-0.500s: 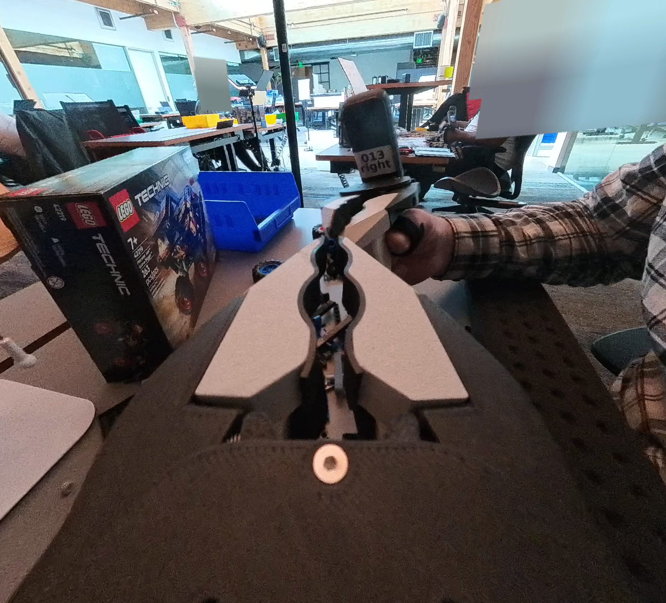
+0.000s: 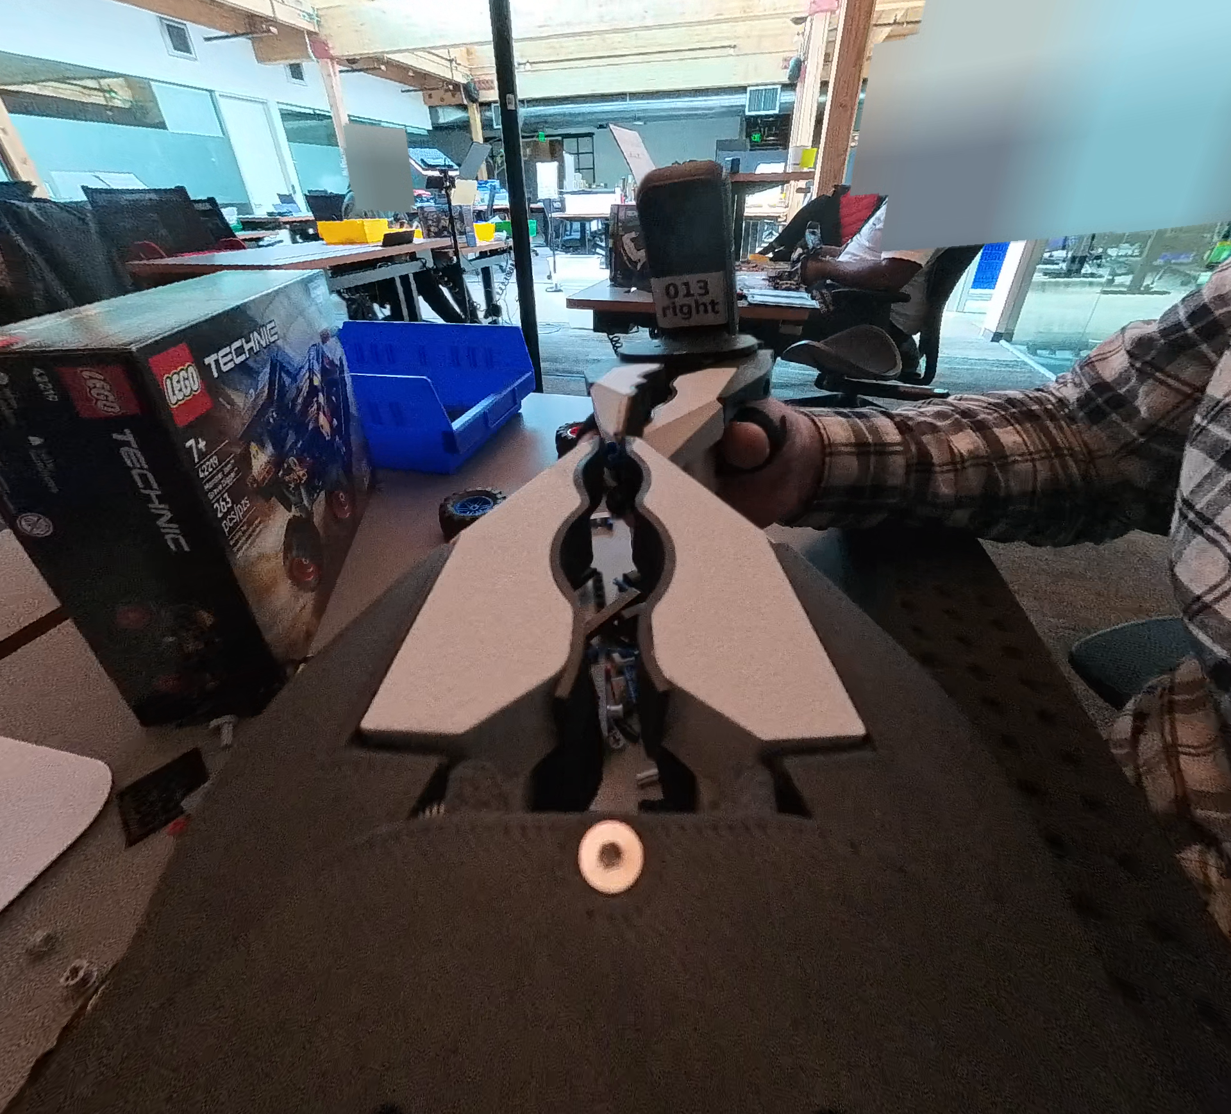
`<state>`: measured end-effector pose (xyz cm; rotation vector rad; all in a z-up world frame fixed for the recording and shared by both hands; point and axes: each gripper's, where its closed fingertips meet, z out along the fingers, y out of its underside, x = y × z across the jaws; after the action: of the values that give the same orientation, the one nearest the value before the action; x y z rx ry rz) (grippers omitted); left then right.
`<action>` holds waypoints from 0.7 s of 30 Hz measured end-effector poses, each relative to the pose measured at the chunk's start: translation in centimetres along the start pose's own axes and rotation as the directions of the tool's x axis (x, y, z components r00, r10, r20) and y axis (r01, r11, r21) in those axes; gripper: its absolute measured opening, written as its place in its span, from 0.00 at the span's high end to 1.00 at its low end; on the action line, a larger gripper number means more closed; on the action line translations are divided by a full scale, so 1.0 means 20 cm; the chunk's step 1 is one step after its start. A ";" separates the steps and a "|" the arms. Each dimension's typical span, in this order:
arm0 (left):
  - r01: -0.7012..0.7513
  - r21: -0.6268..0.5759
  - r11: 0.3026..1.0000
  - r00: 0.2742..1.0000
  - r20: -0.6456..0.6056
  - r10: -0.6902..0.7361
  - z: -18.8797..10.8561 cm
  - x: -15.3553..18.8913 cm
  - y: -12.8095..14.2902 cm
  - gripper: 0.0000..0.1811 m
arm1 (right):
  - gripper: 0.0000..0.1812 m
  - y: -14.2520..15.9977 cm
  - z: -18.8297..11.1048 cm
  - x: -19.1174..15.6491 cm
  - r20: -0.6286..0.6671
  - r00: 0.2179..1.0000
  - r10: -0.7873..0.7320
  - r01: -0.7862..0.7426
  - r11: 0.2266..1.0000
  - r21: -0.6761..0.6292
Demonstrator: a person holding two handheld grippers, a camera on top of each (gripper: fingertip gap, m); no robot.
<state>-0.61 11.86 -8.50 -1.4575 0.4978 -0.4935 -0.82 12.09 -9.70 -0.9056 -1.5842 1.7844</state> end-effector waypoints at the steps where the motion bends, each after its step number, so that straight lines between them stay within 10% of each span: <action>1: -0.006 -0.011 1.000 1.000 0.009 0.006 0.01 -0.01 0.01 0.99 | 0.98 0.01 0.01 0.00 -0.004 1.000 -0.003 0.003 1.000 -0.019; 2: -0.007 -0.015 1.000 1.000 0.006 0.007 0.01 0.00 0.02 0.99 | 0.36 0.03 0.02 0.06 -0.090 0.996 0.022 -0.025 0.999 -0.036; 3: 0.003 -0.010 1.000 1.000 -0.001 -0.003 0.01 0.00 0.02 0.99 | 0.25 0.06 0.04 0.08 -0.104 0.993 0.050 -0.058 0.996 -0.073; 6: 0.015 0.004 1.000 1.000 -0.003 -0.015 0.00 -0.01 0.01 0.99 | 0.64 0.05 0.03 0.03 -0.057 0.998 0.011 -0.015 0.997 -0.071; 11: 0.025 0.031 0.999 1.000 -0.006 -0.025 0.00 -0.01 -0.01 0.99 | 0.99 -0.01 0.01 -0.04 0.042 0.999 0.007 -0.007 1.000 -0.007; 16: 0.030 0.059 0.998 0.999 -0.029 -0.028 0.01 0.02 -0.03 1.00 | 1.00 -0.06 -0.01 -0.05 0.043 0.999 0.002 -0.005 0.999 0.054; 18: 0.037 0.073 0.997 0.998 -0.048 -0.033 0.02 0.04 -0.03 0.99 | 0.74 -0.07 -0.01 -0.01 0.033 0.995 0.099 -0.101 0.992 0.077; 21: 0.043 0.092 0.995 0.997 -0.075 -0.036 0.04 0.07 -0.04 1.00 | 0.73 -0.06 -0.01 -0.04 0.121 0.976 0.182 -0.192 0.979 0.074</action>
<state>0.99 11.66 -7.59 -1.3649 0.4979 -0.5960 -0.24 11.69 -8.50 -0.9545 -1.5211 2.0516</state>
